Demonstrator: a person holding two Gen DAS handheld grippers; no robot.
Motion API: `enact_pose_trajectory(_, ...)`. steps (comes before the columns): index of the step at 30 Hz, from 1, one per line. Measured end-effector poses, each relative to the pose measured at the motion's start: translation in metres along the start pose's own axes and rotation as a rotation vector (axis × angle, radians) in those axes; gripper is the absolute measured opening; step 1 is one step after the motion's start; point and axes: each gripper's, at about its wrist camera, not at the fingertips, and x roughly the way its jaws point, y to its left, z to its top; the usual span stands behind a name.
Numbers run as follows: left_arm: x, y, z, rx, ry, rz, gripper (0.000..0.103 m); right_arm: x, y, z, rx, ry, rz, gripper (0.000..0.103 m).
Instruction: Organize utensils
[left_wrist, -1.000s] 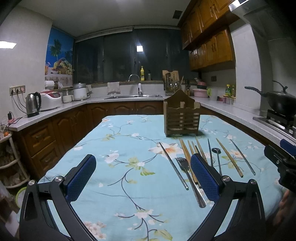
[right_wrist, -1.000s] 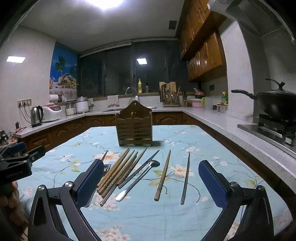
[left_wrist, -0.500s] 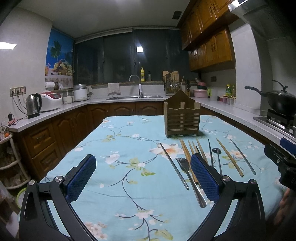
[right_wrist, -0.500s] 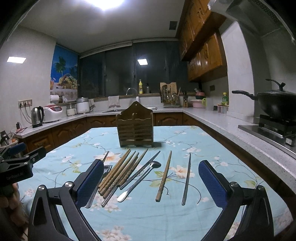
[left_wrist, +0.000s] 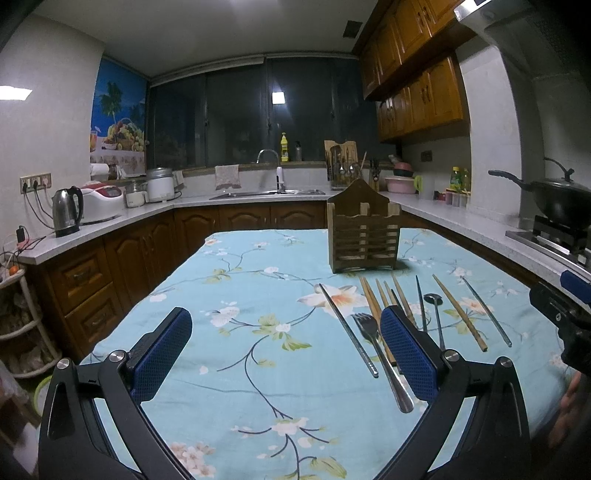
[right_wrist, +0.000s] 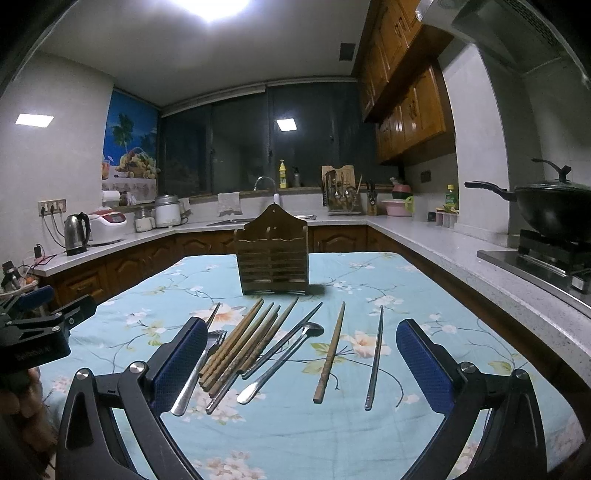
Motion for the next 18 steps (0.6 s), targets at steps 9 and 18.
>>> enact_pose_trajectory(9,0.0002,0.0001,0.0002,0.002,0.002,-0.004,0.103,-0.0004,0.0004,0.0004,0.003,0.001,0.0,0.103)
enact_pose_trajectory(18,0.0031,-0.0027,-0.0014,0.002,0.008,-0.006,0.103,0.0013,0.0017,0.0014,0.007,0.008,0.005,0.103)
